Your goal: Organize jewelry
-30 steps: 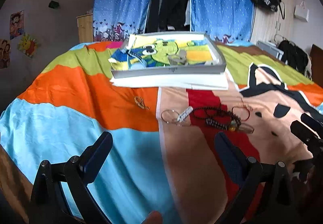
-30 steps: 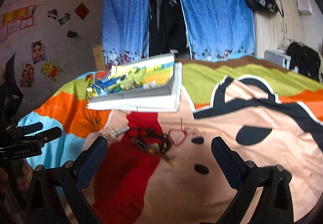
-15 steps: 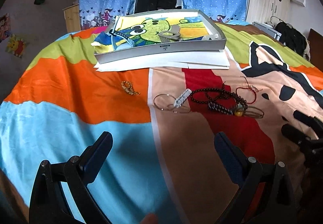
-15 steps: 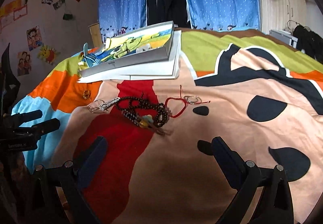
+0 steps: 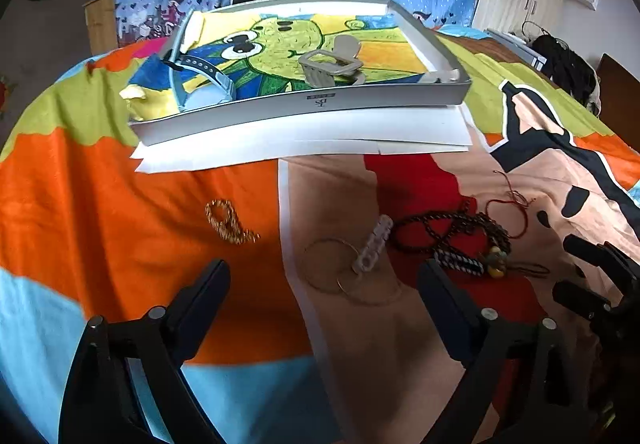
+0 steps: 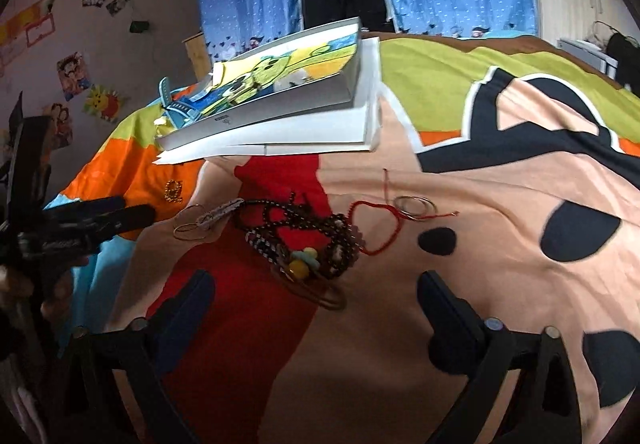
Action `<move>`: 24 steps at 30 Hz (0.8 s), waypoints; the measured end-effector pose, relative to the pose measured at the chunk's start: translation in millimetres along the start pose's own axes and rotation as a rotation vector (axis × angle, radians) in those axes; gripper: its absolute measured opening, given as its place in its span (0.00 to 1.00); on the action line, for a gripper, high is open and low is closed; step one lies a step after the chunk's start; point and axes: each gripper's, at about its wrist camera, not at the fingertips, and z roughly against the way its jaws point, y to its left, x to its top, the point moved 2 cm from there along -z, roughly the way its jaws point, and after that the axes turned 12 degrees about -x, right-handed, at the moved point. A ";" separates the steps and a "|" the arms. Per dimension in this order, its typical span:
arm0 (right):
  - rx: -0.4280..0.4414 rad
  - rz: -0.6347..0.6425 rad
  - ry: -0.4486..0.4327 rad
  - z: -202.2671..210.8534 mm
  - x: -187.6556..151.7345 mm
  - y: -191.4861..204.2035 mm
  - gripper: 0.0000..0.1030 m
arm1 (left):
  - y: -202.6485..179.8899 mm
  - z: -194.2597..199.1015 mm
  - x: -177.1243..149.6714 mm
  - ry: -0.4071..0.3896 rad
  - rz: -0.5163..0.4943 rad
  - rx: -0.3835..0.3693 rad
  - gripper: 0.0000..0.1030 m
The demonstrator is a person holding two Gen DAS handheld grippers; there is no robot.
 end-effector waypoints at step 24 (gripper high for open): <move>0.000 0.059 0.120 -40.0 -3.0 18.2 0.38 | 32.4 -24.7 -9.0 0.141 0.092 -0.036 0.11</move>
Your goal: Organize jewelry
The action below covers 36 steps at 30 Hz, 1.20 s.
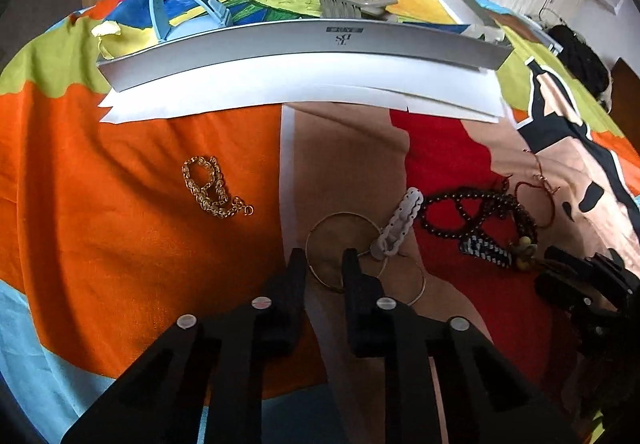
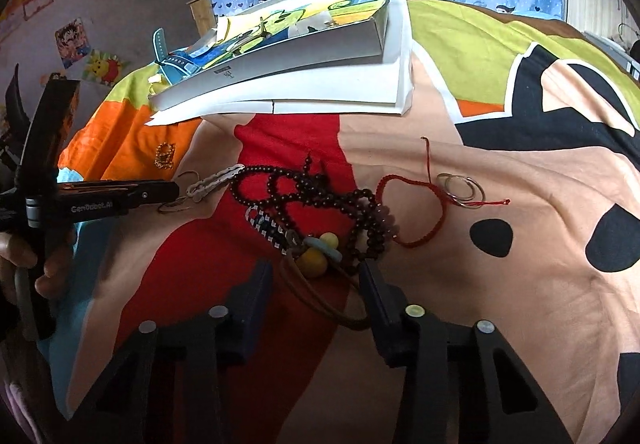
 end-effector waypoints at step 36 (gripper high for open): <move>0.098 0.036 -0.167 52.2 17.3 26.7 0.03 | -62.0 65.7 -3.4 -0.164 -0.063 0.023 0.00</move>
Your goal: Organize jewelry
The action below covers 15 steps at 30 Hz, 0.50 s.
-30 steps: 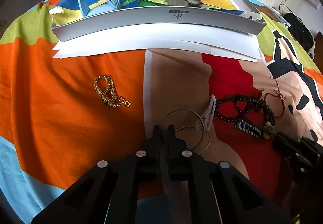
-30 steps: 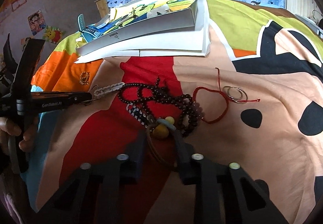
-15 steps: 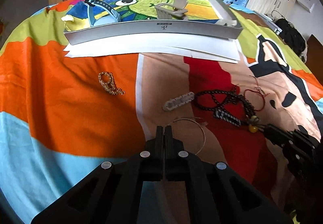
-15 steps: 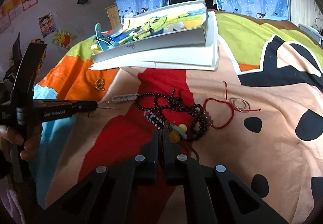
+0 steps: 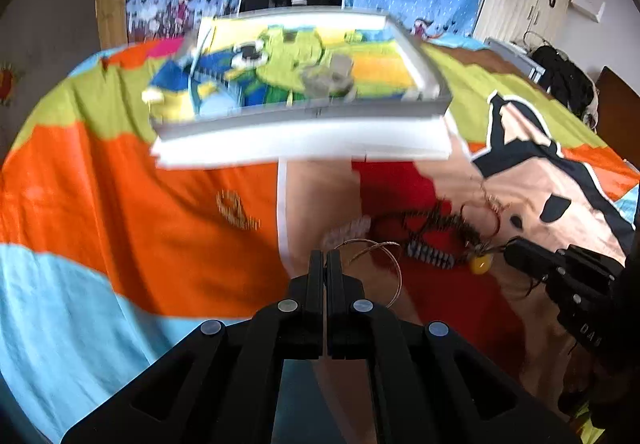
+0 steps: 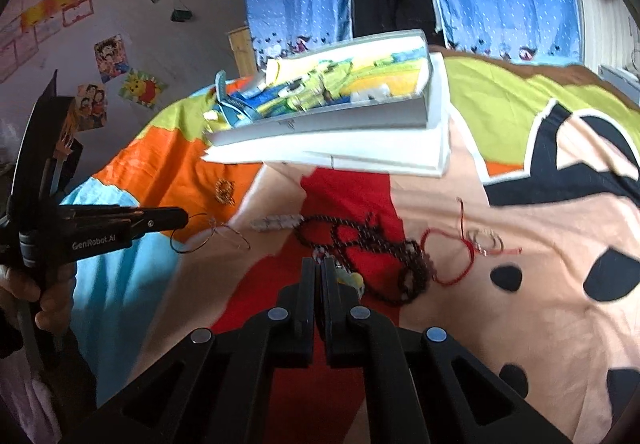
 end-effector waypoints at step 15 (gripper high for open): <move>0.066 0.057 -0.181 -9.3 123.1 8.2 0.03 | 15.4 4.4 116.9 -0.226 -0.020 0.039 0.00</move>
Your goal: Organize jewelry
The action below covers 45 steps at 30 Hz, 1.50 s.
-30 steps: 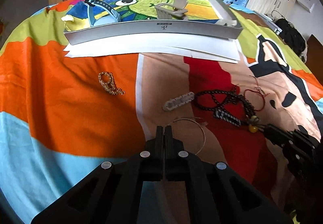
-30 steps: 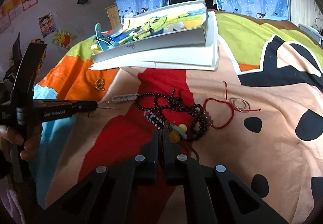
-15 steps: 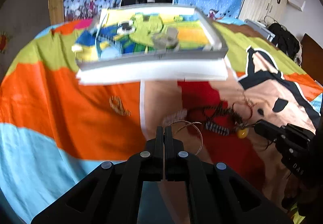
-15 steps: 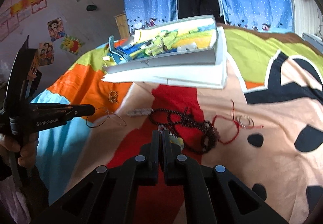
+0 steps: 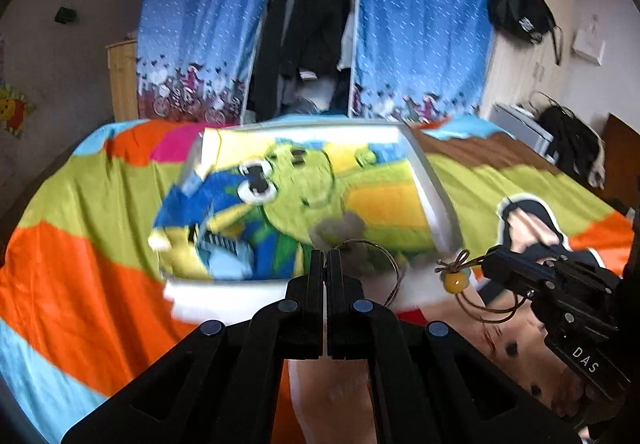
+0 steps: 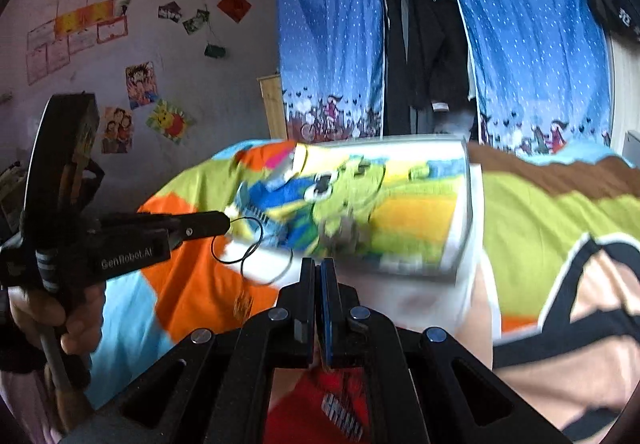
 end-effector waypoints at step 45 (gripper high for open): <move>-0.267 -0.120 -0.185 38.9 21.9 -58.7 1.00 | -11.2 34.9 2.8 -0.150 0.087 0.059 0.98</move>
